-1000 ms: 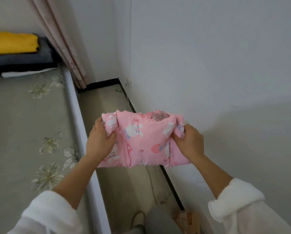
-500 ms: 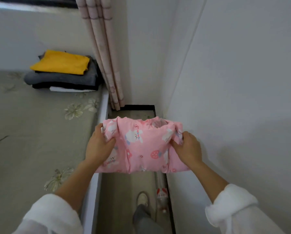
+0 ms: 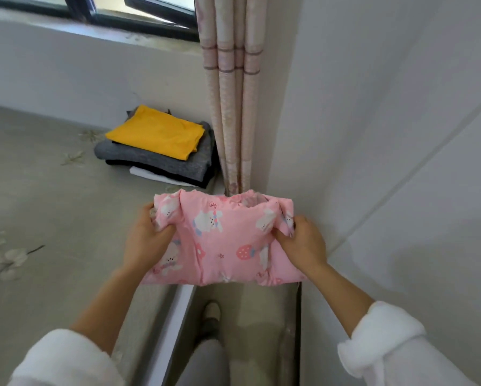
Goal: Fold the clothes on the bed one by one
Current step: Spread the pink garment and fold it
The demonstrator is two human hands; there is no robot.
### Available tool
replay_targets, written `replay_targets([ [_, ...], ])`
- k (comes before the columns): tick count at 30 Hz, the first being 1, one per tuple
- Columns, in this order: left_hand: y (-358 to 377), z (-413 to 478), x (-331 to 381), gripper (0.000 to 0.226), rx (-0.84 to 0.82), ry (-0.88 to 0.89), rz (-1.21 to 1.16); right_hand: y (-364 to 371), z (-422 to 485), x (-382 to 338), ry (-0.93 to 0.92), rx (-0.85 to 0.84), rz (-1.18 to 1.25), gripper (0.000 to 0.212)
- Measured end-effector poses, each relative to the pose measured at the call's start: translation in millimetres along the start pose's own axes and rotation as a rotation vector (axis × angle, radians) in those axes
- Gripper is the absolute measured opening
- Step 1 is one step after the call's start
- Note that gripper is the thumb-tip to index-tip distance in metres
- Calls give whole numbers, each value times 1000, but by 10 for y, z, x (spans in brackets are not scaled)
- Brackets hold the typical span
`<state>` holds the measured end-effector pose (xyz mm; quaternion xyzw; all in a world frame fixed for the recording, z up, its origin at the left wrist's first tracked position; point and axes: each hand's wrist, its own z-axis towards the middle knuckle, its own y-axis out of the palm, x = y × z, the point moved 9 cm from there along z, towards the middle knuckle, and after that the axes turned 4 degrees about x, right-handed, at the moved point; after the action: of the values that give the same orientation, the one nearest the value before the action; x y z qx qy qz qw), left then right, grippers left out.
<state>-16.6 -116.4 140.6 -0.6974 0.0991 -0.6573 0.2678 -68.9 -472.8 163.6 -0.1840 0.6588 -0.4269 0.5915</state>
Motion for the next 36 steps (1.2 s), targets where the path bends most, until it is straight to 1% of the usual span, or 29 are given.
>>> replay_targets([
  [5,-25,1160,29,51,98,-22,37,573,1147,-459,-29,-41,77,33],
  [8,-81,1968,120,50,111,-26,35,944,1867,-819,-36,-73,108,29],
  [10,-204,2520,182,51,119,-23,63,1186,2311,-1075,-28,-104,150,27],
  [13,-474,3369,230,56,183,-12,97,1515,2928,-1435,-1,-135,232,23],
  [17,-667,4443,219,57,234,-6,158,1905,3529,-1945,-62,-128,260,16],
  [19,-707,4903,182,51,261,2,204,2161,3775,-2114,-39,-157,302,14],
  [22,-751,5463,77,43,307,-3,255,2516,4118,-2256,11,-173,303,19],
  [26,-730,6087,-152,45,338,-54,378,3042,4450,-2323,124,-247,328,16],
  [28,-628,6287,-375,41,311,-127,434,3305,4537,-2269,203,-295,335,17],
  [29,-540,6342,-505,38,277,-162,475,3418,4565,-2218,256,-310,338,18],
  [30,-420,6357,-632,40,224,-194,523,3509,4580,-2157,316,-318,339,21],
  [32,-139,6254,-794,57,130,-223,579,3646,4613,-2050,416,-327,292,29],
  [33,23,6170,-786,60,87,-171,595,3665,4638,-2017,436,-314,232,35],
  [34,214,6092,-747,60,34,-81,607,3654,4684,-2011,414,-276,146,41],
  [35,385,5985,-684,62,-27,5,625,3586,4720,-2066,336,-220,46,49],
  [36,521,5904,-666,66,-82,50,638,3523,4752,-2202,198,-168,-45,58],
])
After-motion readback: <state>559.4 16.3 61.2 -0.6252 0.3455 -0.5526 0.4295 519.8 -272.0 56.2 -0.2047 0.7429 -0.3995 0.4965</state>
